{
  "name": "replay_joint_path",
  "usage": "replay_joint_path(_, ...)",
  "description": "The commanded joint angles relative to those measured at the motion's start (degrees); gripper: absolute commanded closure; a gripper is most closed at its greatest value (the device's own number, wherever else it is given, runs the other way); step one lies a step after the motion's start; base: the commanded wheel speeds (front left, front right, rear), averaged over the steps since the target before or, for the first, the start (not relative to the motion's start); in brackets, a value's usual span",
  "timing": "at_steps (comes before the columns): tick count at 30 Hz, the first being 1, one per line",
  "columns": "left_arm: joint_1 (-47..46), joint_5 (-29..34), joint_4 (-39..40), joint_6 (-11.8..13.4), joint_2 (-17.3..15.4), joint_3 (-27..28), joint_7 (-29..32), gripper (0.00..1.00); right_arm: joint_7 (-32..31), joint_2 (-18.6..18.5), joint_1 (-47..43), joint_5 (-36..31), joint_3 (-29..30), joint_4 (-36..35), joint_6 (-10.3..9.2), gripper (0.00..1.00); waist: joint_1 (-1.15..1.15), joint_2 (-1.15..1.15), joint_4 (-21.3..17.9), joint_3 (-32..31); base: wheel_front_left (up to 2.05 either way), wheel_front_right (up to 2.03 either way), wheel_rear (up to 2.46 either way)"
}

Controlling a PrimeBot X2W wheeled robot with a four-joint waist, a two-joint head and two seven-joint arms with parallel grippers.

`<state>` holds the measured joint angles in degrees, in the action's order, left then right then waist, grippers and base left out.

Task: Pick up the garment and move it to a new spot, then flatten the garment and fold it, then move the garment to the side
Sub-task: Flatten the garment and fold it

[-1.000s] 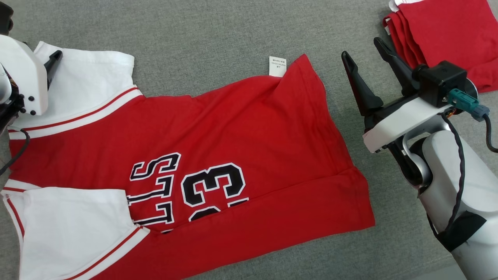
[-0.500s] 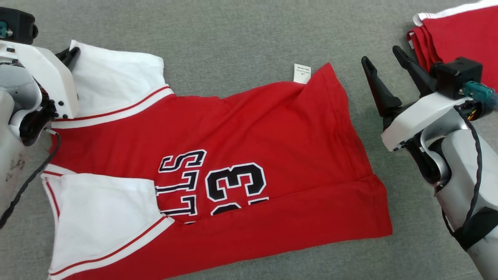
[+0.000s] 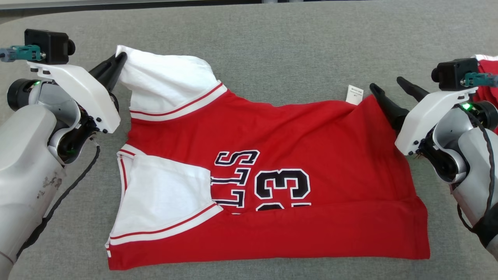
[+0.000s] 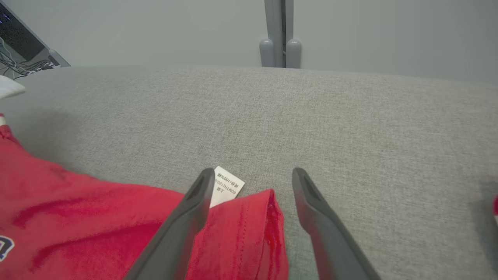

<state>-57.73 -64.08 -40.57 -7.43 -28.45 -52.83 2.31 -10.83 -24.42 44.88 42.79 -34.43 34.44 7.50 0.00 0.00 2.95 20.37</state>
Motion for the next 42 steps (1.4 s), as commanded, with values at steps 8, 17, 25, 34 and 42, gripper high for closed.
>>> replay_joint_path(8, -0.2, -1.1, 1.4, -0.1, -0.2, -2.5, -0.5, 1.0, -3.2, -1.5, 4.3, 2.7, -5.3, 6.2, -0.03, 0.0, 0.0, 0.0, 2.3, 1.0, 0.0, 0.0, 0.0)
replay_joint_path(17, -1.0, -2.0, 0.3, -0.1, -0.8, -4.1, -1.0, 1.0, -3.4, -1.6, 6.0, 6.0, -9.4, 8.4, -0.03, 1.0, 0.0, 0.0, 2.0, 1.0, 0.0, 0.0, 0.0)
replay_joint_path(25, -1.8, -2.0, -2.5, -0.1, -1.3, -5.0, -2.7, 1.0, 0.6, -2.7, 7.0, 7.5, -11.0, 11.5, -0.03, 1.0, 0.0, 0.0, 1.2, 0.8, 0.0, 0.0, 0.0)
replay_joint_path(34, -3.9, -0.8, -8.0, 0.0, -0.5, -4.8, -7.5, 1.0, 7.9, -3.1, 8.3, 8.8, -11.9, 11.8, -0.04, 1.0, 0.0, 0.0, 0.3, 1.7, 0.0, 0.0, 0.0)
replay_joint_path(42, -8.6, 2.5, -13.6, 0.0, 1.9, -5.8, -11.9, 1.0, 14.2, -3.4, 13.6, 4.3, -14.2, 15.5, -0.08, 1.0, 0.0, 0.0, -0.1, 3.4, 0.0, 0.0, 0.0)
